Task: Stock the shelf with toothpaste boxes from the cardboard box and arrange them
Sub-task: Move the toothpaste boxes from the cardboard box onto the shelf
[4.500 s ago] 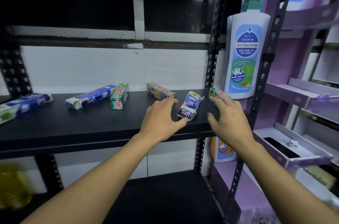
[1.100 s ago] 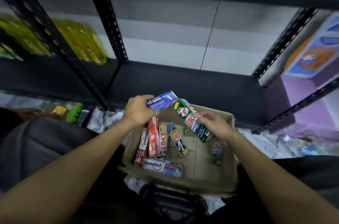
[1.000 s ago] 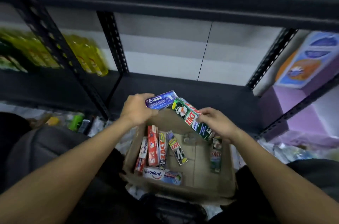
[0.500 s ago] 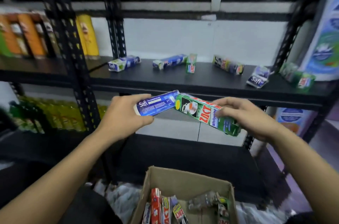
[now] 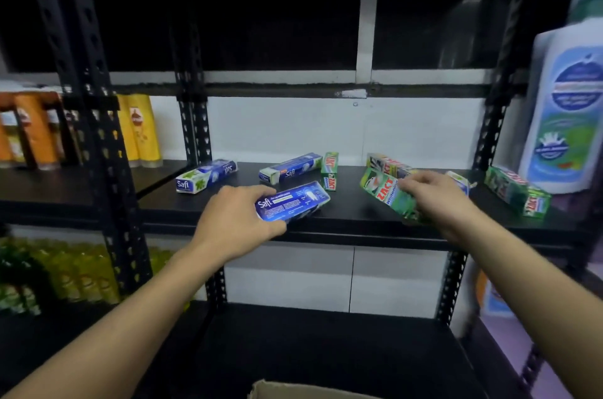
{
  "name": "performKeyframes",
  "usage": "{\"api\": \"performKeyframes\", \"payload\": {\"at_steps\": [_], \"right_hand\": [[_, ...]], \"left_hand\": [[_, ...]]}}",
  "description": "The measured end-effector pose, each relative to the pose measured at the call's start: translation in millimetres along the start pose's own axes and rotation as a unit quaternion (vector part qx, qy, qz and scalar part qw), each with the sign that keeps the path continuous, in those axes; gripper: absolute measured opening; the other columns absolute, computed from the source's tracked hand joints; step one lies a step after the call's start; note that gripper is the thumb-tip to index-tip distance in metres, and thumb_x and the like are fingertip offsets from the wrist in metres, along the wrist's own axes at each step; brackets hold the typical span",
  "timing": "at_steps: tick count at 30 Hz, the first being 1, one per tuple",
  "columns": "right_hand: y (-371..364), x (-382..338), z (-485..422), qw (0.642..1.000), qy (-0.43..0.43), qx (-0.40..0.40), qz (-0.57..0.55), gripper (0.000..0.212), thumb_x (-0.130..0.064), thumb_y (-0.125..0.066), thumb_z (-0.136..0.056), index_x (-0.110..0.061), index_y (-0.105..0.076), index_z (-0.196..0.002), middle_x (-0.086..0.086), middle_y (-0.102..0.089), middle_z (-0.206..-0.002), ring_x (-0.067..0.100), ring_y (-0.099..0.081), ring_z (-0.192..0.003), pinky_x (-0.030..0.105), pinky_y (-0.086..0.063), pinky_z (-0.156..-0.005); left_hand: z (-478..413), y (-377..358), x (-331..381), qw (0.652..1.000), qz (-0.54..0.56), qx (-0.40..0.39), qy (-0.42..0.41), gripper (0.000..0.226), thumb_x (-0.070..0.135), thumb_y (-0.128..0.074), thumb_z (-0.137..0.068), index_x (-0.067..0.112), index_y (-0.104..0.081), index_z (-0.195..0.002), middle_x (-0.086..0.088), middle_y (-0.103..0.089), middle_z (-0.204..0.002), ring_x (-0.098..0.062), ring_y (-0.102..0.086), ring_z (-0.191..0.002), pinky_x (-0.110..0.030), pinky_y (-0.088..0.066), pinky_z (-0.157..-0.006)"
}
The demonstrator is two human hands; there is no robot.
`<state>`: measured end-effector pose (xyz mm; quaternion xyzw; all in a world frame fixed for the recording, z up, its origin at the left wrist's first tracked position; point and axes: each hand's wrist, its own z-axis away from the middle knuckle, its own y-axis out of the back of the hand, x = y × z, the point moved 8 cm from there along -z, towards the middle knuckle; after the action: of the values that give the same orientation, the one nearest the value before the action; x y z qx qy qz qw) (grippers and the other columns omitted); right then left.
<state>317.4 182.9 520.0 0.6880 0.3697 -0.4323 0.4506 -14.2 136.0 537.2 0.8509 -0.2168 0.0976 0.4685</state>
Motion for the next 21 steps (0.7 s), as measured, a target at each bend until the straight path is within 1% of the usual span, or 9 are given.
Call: {"api": "performKeyframes", "payload": {"at_steps": [3, 7, 11, 13, 15, 17, 18, 19, 21], "right_hand": [[-10, 11, -10, 0.986, 0.018, -0.005, 0.164, 0.043, -0.037, -0.076, -0.077, -0.020, -0.064, -0.114, 0.005, -0.068, -0.108, 0.020, -0.066, -0.084, 0.031, -0.052, -0.074], [-15, 10, -12, 0.963, 0.053, -0.005, 0.263, 0.062, -0.042, -0.077, -0.075, -0.025, -0.056, -0.131, 0.006, -0.063, -0.127, 0.024, -0.058, -0.109, 0.028, -0.043, -0.080], [-26, 5, -7, 0.923, 0.083, -0.067, 0.369, 0.078, -0.037, -0.078, -0.076, -0.030, -0.042, -0.146, 0.010, -0.056, -0.137, 0.030, -0.051, -0.123, 0.030, -0.042, -0.092], [-21, -1, -10, 0.924, 0.091, -0.059, 0.368, 0.073, -0.030, -0.074, -0.078, -0.028, -0.045, -0.145, 0.012, -0.061, -0.131, 0.029, -0.055, -0.117, 0.028, -0.043, -0.088], [-7, -10, -16, 0.935, 0.084, -0.027, 0.344, 0.062, -0.029, -0.073, -0.078, -0.024, -0.056, -0.138, 0.013, -0.068, -0.113, 0.023, -0.060, -0.096, 0.025, -0.043, -0.075], [13, -19, -25, 0.956, 0.078, 0.002, 0.284, 0.043, -0.025, -0.074, -0.079, -0.019, -0.069, -0.122, 0.014, -0.072, -0.104, 0.019, -0.062, -0.085, 0.032, -0.050, -0.076], [24, -22, -30, 0.969, 0.069, 0.007, 0.236, 0.035, -0.022, -0.075, -0.080, -0.016, -0.071, -0.114, 0.015, -0.073, -0.100, 0.017, -0.064, -0.083, 0.041, -0.053, -0.080], [34, -24, -35, 0.980, 0.063, 0.008, 0.189, 0.036, -0.020, -0.077, -0.079, -0.013, -0.070, -0.114, 0.016, -0.074, -0.099, 0.016, -0.067, -0.082, 0.047, -0.057, -0.086], [56, -29, -45, 0.989, 0.060, 0.020, 0.131, 0.052, -0.017, -0.079, -0.079, -0.010, -0.063, -0.128, 0.011, -0.072, -0.108, 0.021, -0.073, -0.082, 0.047, -0.059, -0.082]], "left_hand": [[-18, -13, 7, 1.000, -0.017, -0.013, -0.014, 0.066, 0.059, -0.067, -0.058, 0.040, -0.066, -0.121, 0.011, -0.074, -0.102, -0.014, -0.066, -0.093, -0.033, -0.054, -0.084], [-39, -28, 8, 0.999, -0.012, -0.046, -0.025, 0.062, 0.053, -0.074, -0.064, 0.038, -0.065, -0.123, 0.010, -0.072, -0.109, -0.015, -0.063, -0.099, -0.033, -0.052, -0.086], [-52, -40, 12, 0.995, -0.031, -0.078, -0.056, 0.064, 0.049, -0.074, -0.070, 0.037, -0.060, -0.132, 0.008, -0.070, -0.115, -0.016, -0.060, -0.102, -0.031, -0.050, -0.084], [-57, -44, 25, 0.991, -0.043, -0.081, -0.093, 0.063, 0.047, -0.072, -0.072, 0.037, -0.059, -0.133, 0.007, -0.071, -0.113, -0.017, -0.060, -0.099, -0.031, -0.050, -0.082], [-60, -48, 40, 0.990, -0.040, -0.071, -0.116, 0.059, 0.046, -0.071, -0.072, 0.036, -0.061, -0.129, 0.007, -0.071, -0.113, -0.018, -0.061, -0.101, -0.031, -0.050, -0.083], [-65, -58, 53, 0.991, -0.026, -0.063, -0.114, 0.052, 0.046, -0.070, -0.071, 0.036, -0.065, -0.122, 0.008, -0.072, -0.106, -0.018, -0.061, -0.099, -0.032, -0.051, -0.080], [-68, -65, 60, 0.992, -0.018, -0.059, -0.109, 0.048, 0.047, -0.068, -0.070, 0.035, -0.066, -0.117, 0.008, -0.072, -0.101, -0.019, -0.062, -0.095, -0.033, -0.052, -0.077], [-71, -74, 65, 0.993, -0.013, -0.056, -0.103, 0.043, 0.048, -0.066, -0.070, 0.033, -0.067, -0.110, 0.007, -0.072, -0.095, -0.019, -0.062, -0.090, -0.032, -0.051, -0.073], [-80, -94, 72, 0.995, -0.009, -0.058, -0.084, 0.035, 0.051, -0.062, -0.069, 0.031, -0.066, -0.098, 0.006, -0.069, -0.087, -0.021, -0.060, -0.082, -0.033, -0.050, -0.067]]}}
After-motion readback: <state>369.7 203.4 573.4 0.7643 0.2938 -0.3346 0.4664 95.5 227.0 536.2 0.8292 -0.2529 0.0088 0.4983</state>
